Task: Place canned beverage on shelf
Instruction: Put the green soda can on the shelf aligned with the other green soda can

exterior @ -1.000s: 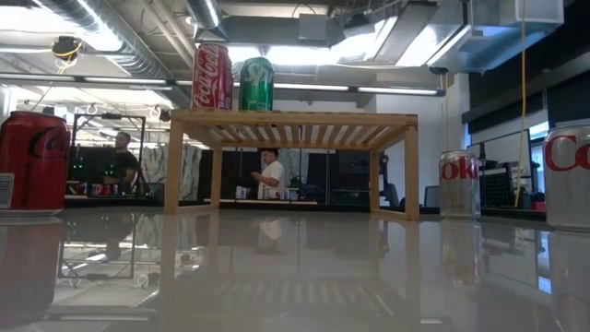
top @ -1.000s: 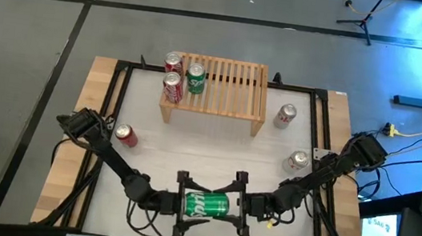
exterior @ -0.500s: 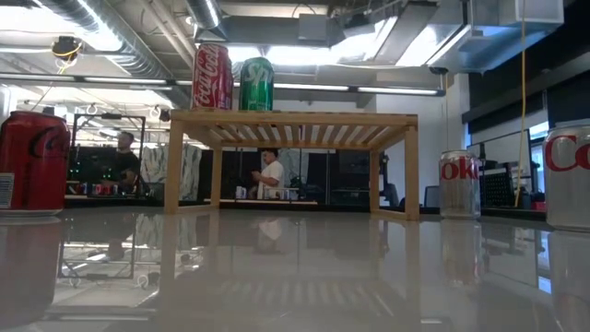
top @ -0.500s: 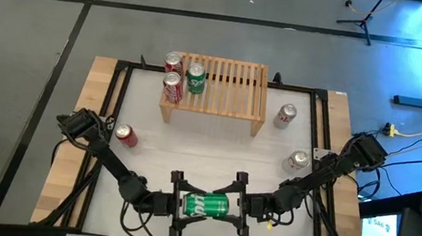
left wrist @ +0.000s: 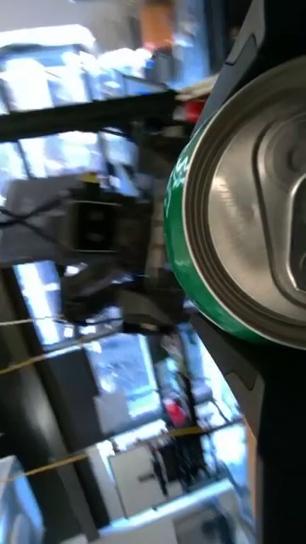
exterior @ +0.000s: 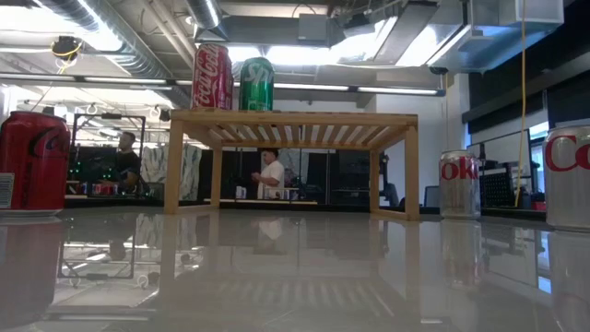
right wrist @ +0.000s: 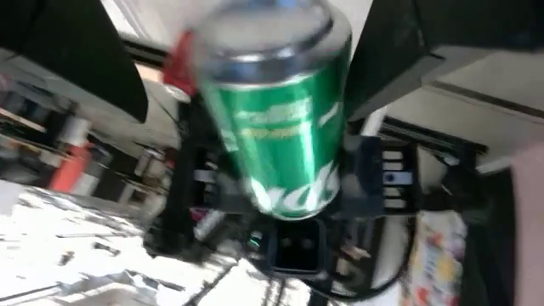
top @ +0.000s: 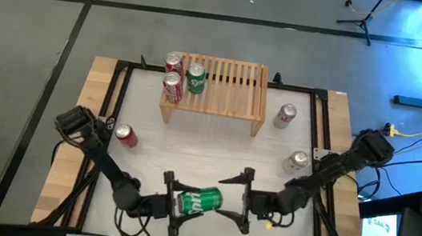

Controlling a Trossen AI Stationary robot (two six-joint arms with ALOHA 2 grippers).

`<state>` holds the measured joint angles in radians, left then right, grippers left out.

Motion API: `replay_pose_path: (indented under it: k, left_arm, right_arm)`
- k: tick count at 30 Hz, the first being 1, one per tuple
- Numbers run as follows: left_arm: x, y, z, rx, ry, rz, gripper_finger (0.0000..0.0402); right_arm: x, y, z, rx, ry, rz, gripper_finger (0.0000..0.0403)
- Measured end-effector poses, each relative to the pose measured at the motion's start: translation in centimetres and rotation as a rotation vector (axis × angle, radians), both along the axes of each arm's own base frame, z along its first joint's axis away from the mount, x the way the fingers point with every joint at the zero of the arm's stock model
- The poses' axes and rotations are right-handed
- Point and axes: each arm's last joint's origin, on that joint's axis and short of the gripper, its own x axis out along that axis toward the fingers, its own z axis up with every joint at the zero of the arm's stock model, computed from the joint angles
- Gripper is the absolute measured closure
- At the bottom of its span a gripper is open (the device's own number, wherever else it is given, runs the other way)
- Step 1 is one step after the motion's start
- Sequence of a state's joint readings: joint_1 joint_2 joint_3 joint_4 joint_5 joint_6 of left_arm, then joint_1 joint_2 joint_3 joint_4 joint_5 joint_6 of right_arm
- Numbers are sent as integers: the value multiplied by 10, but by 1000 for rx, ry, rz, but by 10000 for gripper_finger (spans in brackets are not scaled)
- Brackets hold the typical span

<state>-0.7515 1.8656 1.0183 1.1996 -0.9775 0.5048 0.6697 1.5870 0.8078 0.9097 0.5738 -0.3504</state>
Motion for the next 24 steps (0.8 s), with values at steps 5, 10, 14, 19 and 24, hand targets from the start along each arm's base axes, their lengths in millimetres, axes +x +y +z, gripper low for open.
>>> replay_pose_path:
  k: [5, 10, 14, 19, 24]
  left_arm:
    - [-15, -3, 8, -36, 123, 56, 125]
    - [-19, 13, 1, -187, 313, -46, 125]
    - [-11, 43, -8, -374, 522, -130, 125]
    - [1, 83, -23, -540, 803, -188, 125]
    - [4, 107, -34, -592, 971, -160, 125]
  right_arm:
    - [-25, 6, -1, -72, 198, -29, 31]
    - [-44, 4, -15, -7, 437, -18, 40]
    - [-49, 1, -33, 42, 601, -16, 41]
    - [-49, 2, -41, 54, 658, -24, 41]
    - [-49, 2, -40, 54, 649, -32, 41]
